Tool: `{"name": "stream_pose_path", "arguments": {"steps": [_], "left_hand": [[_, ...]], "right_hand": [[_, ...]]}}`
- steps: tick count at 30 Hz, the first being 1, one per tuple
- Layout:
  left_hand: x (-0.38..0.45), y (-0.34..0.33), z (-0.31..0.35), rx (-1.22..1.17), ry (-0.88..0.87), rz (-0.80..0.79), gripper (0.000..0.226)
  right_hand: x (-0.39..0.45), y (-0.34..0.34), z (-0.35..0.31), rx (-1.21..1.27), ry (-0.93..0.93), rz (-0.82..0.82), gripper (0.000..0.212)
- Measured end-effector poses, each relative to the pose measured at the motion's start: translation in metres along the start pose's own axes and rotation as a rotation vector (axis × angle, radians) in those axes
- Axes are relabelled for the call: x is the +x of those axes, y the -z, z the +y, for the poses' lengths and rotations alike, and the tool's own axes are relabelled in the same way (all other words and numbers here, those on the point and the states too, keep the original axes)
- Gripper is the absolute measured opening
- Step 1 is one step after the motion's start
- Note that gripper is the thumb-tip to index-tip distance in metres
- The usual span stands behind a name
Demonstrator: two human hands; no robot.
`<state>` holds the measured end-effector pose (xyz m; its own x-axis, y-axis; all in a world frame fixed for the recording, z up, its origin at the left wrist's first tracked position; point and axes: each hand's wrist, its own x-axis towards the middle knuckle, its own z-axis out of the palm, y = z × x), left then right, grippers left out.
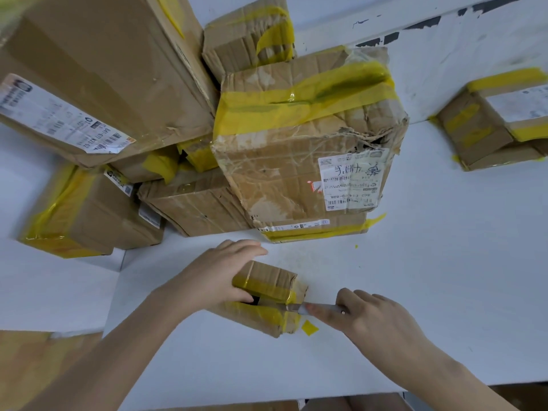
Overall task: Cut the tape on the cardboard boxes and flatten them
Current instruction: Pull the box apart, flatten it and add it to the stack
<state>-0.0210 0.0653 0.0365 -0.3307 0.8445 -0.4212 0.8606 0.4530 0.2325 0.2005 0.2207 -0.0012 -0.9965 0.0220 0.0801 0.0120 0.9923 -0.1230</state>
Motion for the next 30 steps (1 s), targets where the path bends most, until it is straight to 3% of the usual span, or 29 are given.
{"name": "stream_pose_path", "arguments": {"steps": [2, 6, 10, 12, 17, 22, 25, 27, 30], "left_hand": [[0.011, 0.005, 0.006, 0.253, -0.067, -0.031, 0.061], [0.018, 0.002, 0.016, 0.501, -0.150, -0.029, 0.052], [0.017, 0.002, 0.018, 0.471, -0.113, 0.018, 0.037], [0.017, 0.000, 0.017, 0.463, -0.089, 0.046, 0.044], [0.006, -0.006, 0.011, 0.145, -0.052, 0.159, 0.045], [0.001, -0.005, 0.013, 0.045, 0.022, 0.296, 0.039], [0.001, -0.001, 0.006, 0.053, 0.165, 0.291, 0.036], [0.001, -0.001, 0.001, 0.008, 0.289, 0.250, 0.034], [-0.003, -0.009, -0.004, -0.249, 0.415, 0.268, 0.028]], "right_hand": [[0.001, 0.001, -0.001, -0.004, -0.019, 0.010, 0.079], [0.000, 0.003, -0.002, -0.018, -0.059, 0.022, 0.086], [-0.001, 0.004, -0.001, -0.002, -0.083, 0.020, 0.085], [-0.001, 0.005, -0.001, -0.010, -0.068, 0.044, 0.079], [0.001, 0.003, -0.001, -0.005, -0.037, 0.074, 0.074], [0.000, -0.008, 0.003, 0.103, -0.022, 0.091, 0.084], [-0.008, -0.026, 0.013, 0.266, -0.206, 0.133, 0.090], [-0.004, -0.036, 0.018, 0.309, -0.298, 0.115, 0.081], [0.012, -0.055, 0.020, 0.193, -0.409, 0.025, 0.061]]}}
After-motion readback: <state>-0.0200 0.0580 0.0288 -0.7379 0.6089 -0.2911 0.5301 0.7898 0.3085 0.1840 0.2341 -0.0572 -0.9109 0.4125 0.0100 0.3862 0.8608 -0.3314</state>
